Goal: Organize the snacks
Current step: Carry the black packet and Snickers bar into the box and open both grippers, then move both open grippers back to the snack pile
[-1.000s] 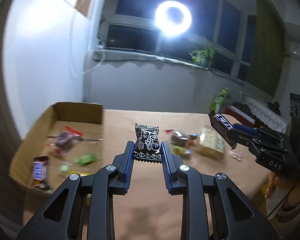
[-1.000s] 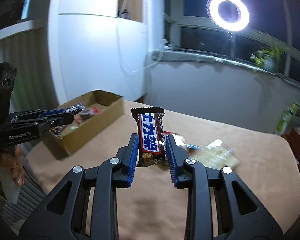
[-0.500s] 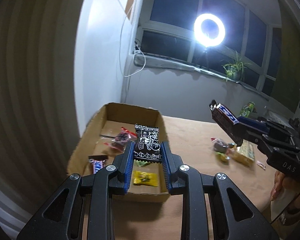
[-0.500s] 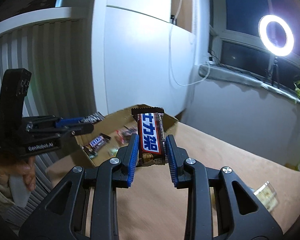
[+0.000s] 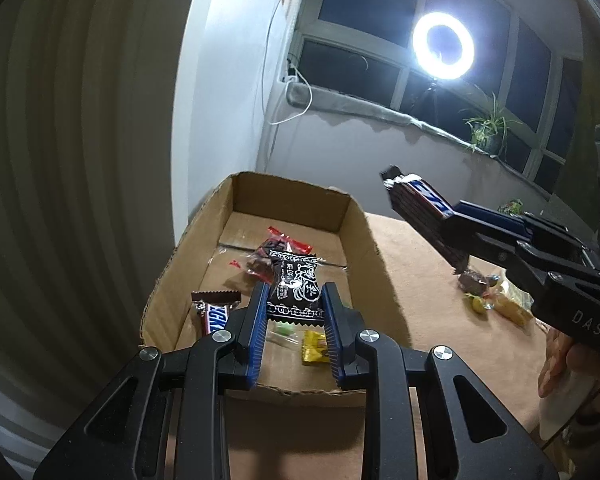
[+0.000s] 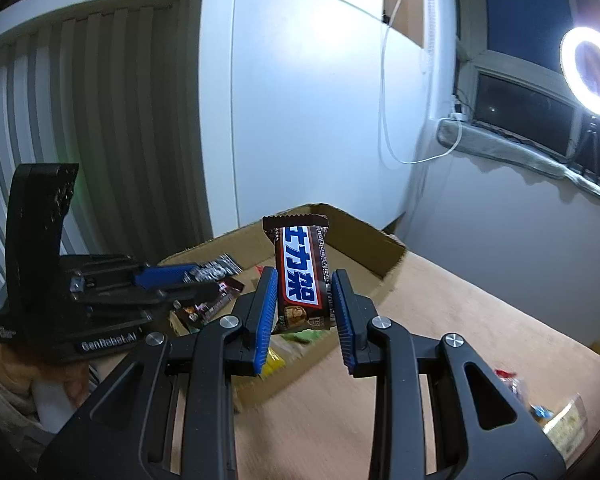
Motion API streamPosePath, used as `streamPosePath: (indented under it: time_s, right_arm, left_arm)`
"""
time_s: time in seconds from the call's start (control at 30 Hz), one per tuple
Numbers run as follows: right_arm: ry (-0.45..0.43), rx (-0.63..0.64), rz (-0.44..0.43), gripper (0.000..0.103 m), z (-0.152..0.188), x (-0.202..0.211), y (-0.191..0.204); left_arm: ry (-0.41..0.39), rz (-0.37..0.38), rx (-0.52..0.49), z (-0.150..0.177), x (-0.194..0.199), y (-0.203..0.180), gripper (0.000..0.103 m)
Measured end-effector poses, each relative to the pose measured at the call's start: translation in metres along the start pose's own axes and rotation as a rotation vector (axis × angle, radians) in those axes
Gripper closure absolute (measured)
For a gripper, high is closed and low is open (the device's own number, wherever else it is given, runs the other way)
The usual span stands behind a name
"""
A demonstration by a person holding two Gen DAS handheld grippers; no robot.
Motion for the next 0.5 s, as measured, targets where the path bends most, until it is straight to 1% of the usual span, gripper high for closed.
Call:
streamPosePath:
  time_s: [0.07,0.13,0.17,0.23,0.27,0.3,0.47,0.5]
  right_arm:
    - [0.0,0.008,-0.018,0.074,-0.004,-0.01,0.005]
    - [0.031,0.017,-0.047,0.074,-0.002,-0.025,0.01]
    - [0.061,0.026,-0.064,0.073,0.001,-0.035,0.013]
    - [0.067,0.022,-0.053,0.067,0.007,-0.039,0.013]
    - [0.06,0.008,-0.05,0.062,0.009,-0.037,0.012]
    - [0.056,-0.002,-0.047,0.06,0.011,-0.035,0.011]
    - [0.073,-0.008,-0.019,0.059,0.029,-0.018,0.01]
    - [0.072,-0.009,-0.013,0.057,0.032,-0.013,0.01]
  left_arm:
    - [0.004,-0.004,0.002,0.001,-0.003,0.003,0.078]
    - [0.002,-0.03,0.008,0.0,-0.005,0.008,0.077]
    - [0.0,-0.044,0.015,0.0,-0.006,0.012,0.076]
    - [0.005,-0.061,0.033,0.001,-0.006,0.019,0.058]
    - [0.0,-0.07,0.036,0.001,-0.005,0.021,0.042]
    - [-0.01,-0.077,0.037,0.002,-0.001,0.022,0.039]
    - [-0.018,-0.069,0.046,0.004,0.008,0.025,0.039]
    - [-0.019,-0.066,0.043,0.004,0.01,0.024,0.039]
Point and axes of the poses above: each gripper's, at about its wrist camera, not at the fingertips, and x roughly against the way its jaws point, y to its left, z to its underside, the point moved 8 cm from there along -x, roughly the way its jaws point, and after that the axes turned 12 degrees about x, right-handed, at the moved point
